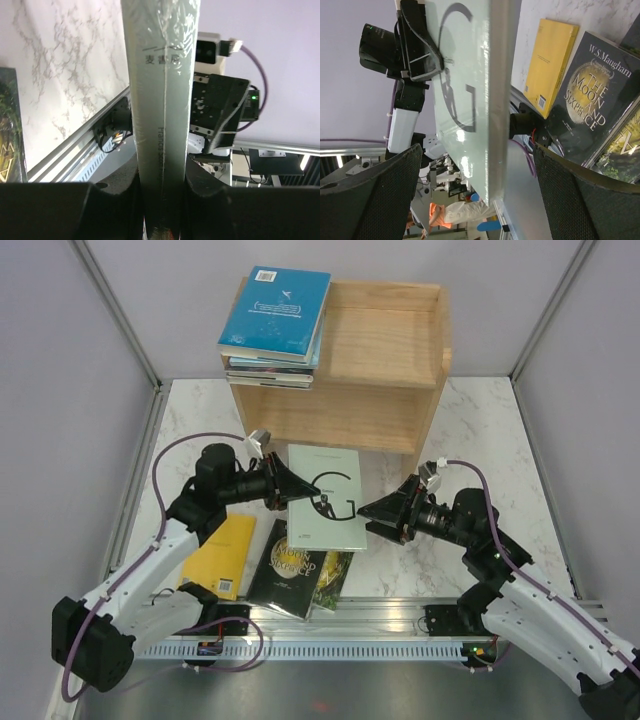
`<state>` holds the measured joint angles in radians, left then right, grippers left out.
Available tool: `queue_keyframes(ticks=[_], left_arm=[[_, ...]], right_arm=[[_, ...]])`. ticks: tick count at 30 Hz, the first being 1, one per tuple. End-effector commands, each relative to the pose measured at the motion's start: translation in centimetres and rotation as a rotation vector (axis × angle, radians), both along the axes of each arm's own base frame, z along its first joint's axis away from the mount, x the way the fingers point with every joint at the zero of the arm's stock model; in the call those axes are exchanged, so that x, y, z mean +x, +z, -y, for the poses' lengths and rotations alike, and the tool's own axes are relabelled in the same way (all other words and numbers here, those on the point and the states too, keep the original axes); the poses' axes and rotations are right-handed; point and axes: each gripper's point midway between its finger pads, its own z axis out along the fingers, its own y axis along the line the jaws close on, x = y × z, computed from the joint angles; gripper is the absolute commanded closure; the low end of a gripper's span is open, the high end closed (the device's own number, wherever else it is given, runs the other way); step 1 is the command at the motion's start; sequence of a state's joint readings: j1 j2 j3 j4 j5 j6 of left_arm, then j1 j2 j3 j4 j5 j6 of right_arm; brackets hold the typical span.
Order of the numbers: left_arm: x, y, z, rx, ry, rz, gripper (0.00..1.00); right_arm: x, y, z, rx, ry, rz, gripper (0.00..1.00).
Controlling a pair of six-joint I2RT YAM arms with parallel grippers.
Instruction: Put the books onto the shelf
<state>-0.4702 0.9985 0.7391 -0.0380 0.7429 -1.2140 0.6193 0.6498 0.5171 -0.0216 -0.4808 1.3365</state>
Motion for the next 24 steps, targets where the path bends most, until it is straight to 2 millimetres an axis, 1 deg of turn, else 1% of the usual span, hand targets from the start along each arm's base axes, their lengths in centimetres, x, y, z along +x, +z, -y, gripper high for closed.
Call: queue_keyframes(ticks=[1,4,7,8,10,13,14,15,16,17,19,20,22,23,24], left_arm=[[-1.2,6.7,-0.8,-0.098,-0.037,0.201,0.98],[-1.3,6.7,-0.8,-0.1,-0.033,0.2,0.98],[-1.3,6.8,-0.9,-0.102,-0.028,0.198,0.98],[-1.4,6.8,-0.9,-0.103,-0.027,0.199,0.98],[-1.1,6.6,-0.9,-0.1,-0.017,0.191,0.98],[-0.7,6.7,-0.9,-0.112,0.004,0.191,0.98],[-0.6,6.5,-0.9,-0.119,0.012,0.178,0.98],[-0.3,6.7,-0.9,-0.128,0.022,0.187,0.98],[-0.2,6.8,-0.9,-0.133,0.027,0.188,0.98],[-0.1,6.7,-0.8,-0.137,0.032,0.177,0.98],[0.2,6.9,-0.7,-0.144,0.035,0.183,0.98],[0.3,7.0,-0.7,-0.144,0.035,0.186,0.98],[0.5,6.9,-0.6,-0.141,0.042,0.184,0.98],[0.6,6.8,-0.6,-0.139,0.045,0.184,0.98],[0.8,6.8,-0.6,-0.138,0.05,0.183,0.98]], right_arm=[[-0.5,2.0,0.1,0.032,0.008,0.035,0.05],[-0.5,1.7,0.0,0.028,0.01,0.029,0.05],[-0.3,1.9,-0.2,0.033,0.017,0.028,0.06],[-0.3,2.4,-0.3,0.053,0.022,0.041,0.08],[-0.1,3.0,-0.8,0.069,0.04,0.054,0.09],[-0.1,3.5,-1.4,0.09,0.068,0.059,0.14],[-0.3,4.3,-1.6,0.116,0.08,0.077,0.21],[-0.3,4.4,-1.8,0.126,0.088,0.077,0.24],[-0.3,5.0,-1.9,0.151,0.093,0.099,0.27],[-0.6,5.3,-2.1,0.166,0.104,0.105,0.32],[-0.6,5.7,-2.3,0.193,0.107,0.107,0.4],[-0.8,5.8,-2.5,0.2,0.114,0.107,0.46],[-0.8,6.2,-2.8,0.219,0.121,0.115,0.49],[-1.0,6.3,-3.0,0.222,0.125,0.117,0.53],[-1.0,6.3,-3.1,0.223,0.127,0.114,0.54]])
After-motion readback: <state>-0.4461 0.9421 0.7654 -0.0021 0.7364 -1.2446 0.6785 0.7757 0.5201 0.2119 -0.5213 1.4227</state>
